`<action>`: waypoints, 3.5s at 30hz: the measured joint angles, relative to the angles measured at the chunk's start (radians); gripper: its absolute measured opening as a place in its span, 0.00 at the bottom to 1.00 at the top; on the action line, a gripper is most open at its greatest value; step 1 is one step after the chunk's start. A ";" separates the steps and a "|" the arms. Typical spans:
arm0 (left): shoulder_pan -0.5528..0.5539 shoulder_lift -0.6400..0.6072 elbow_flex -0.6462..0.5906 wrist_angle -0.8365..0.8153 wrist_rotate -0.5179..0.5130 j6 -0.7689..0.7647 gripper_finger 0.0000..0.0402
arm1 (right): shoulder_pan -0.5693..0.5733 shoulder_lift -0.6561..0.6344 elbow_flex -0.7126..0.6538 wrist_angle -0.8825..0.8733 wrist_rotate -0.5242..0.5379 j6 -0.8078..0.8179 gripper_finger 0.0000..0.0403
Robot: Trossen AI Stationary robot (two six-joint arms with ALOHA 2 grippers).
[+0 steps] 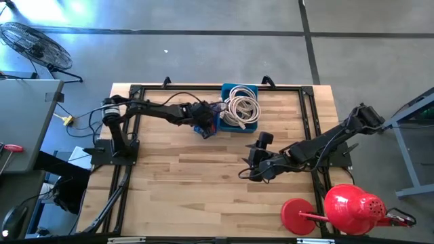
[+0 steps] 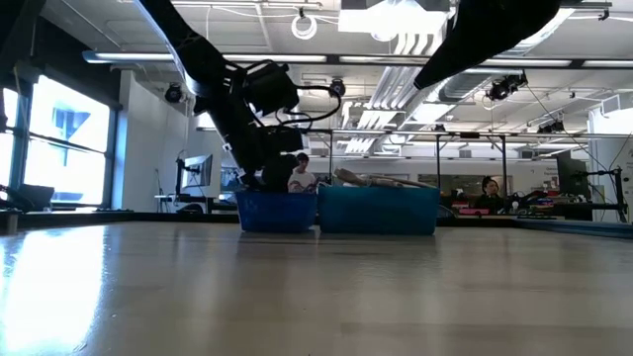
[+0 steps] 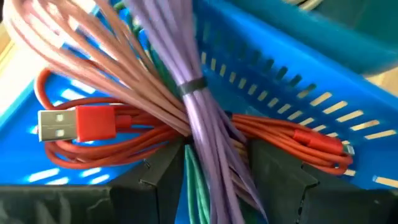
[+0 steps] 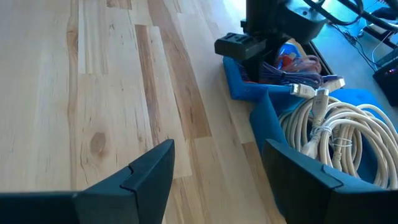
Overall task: Pick & Place USB Port
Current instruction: Put the purple charger cable into the blue bin, then return to Home Position
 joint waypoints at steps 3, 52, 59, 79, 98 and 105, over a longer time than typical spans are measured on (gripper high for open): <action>-0.001 0.011 0.007 0.008 0.006 -0.001 0.43 | 0.000 0.000 -0.013 0.017 -0.003 0.000 0.59; -0.093 -0.109 0.707 -1.439 -0.529 0.165 0.44 | 0.000 -0.252 -0.106 0.429 -0.143 -0.253 0.59; -0.129 -0.172 0.686 -1.446 -0.538 0.211 0.43 | -0.002 -0.286 -0.106 0.462 -0.235 -0.298 0.59; -0.113 -0.811 0.447 -1.445 -0.440 0.252 0.01 | 0.181 -0.662 -0.106 0.228 -0.030 -0.469 0.01; -0.113 -1.830 -0.244 -0.687 0.016 0.435 0.00 | 0.260 -0.779 -0.110 0.024 0.117 -0.411 0.00; -0.113 -1.810 -0.356 -0.569 0.100 0.441 0.00 | 0.260 -0.813 -0.162 -0.012 0.162 -0.325 0.00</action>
